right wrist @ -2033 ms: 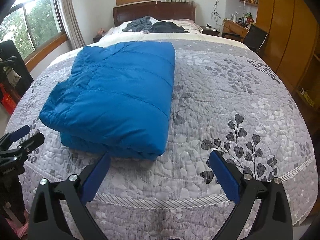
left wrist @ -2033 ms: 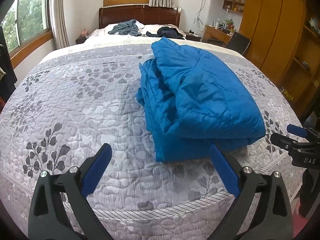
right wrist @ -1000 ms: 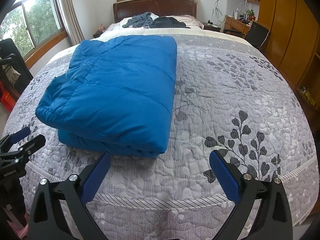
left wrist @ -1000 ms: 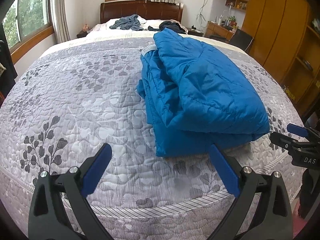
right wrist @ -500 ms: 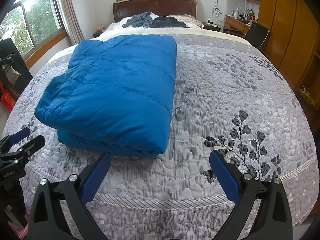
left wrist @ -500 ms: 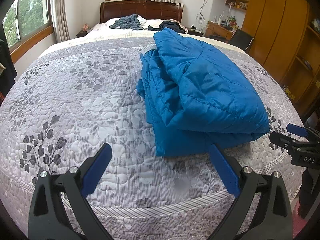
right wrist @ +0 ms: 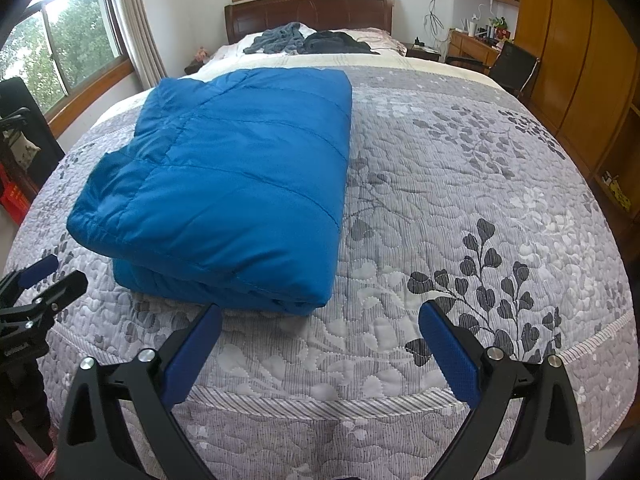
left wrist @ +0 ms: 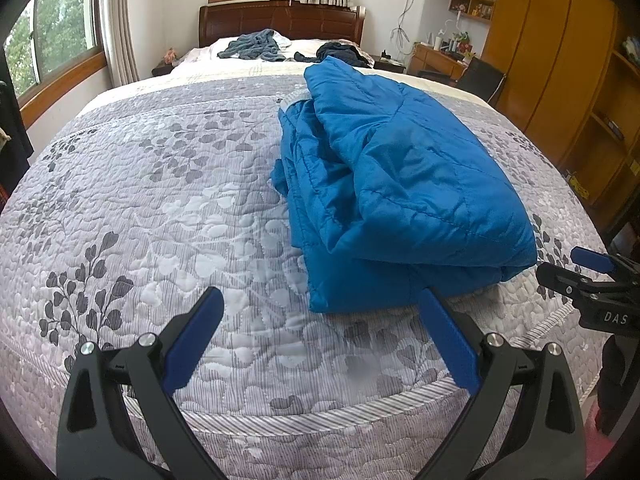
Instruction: Fold large clothes
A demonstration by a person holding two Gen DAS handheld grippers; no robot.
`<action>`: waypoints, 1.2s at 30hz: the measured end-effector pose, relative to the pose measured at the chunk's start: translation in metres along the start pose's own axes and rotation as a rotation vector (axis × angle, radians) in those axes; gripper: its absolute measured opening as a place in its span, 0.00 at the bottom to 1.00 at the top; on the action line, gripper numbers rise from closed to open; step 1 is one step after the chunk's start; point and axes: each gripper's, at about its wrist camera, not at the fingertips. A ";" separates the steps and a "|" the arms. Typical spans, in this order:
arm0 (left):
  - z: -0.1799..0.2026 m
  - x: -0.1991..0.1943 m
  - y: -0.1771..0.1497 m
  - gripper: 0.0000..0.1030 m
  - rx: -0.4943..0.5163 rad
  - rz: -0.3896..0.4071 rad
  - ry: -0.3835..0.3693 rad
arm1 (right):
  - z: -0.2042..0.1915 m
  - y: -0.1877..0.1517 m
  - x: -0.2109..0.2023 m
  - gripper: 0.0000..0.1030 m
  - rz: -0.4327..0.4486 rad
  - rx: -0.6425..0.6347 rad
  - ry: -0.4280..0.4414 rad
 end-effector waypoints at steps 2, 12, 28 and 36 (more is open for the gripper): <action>0.001 0.000 0.000 0.95 0.000 0.000 0.000 | 0.000 0.000 0.000 0.96 0.000 -0.001 0.000; 0.001 0.000 0.000 0.94 0.001 0.000 -0.002 | 0.001 0.000 0.000 0.96 0.000 -0.003 -0.001; 0.003 -0.001 0.000 0.94 0.003 -0.001 -0.004 | 0.000 0.001 -0.002 0.96 0.024 -0.009 -0.005; 0.003 -0.001 0.000 0.95 0.003 0.001 -0.006 | -0.002 0.001 -0.001 0.96 0.016 -0.023 -0.014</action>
Point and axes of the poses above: each gripper's, at about its wrist camera, not at the fingertips, and x roughly the way its jaws point, z to its right, y to its top, and after that the axes turned 5 degrees about -x, right-handed
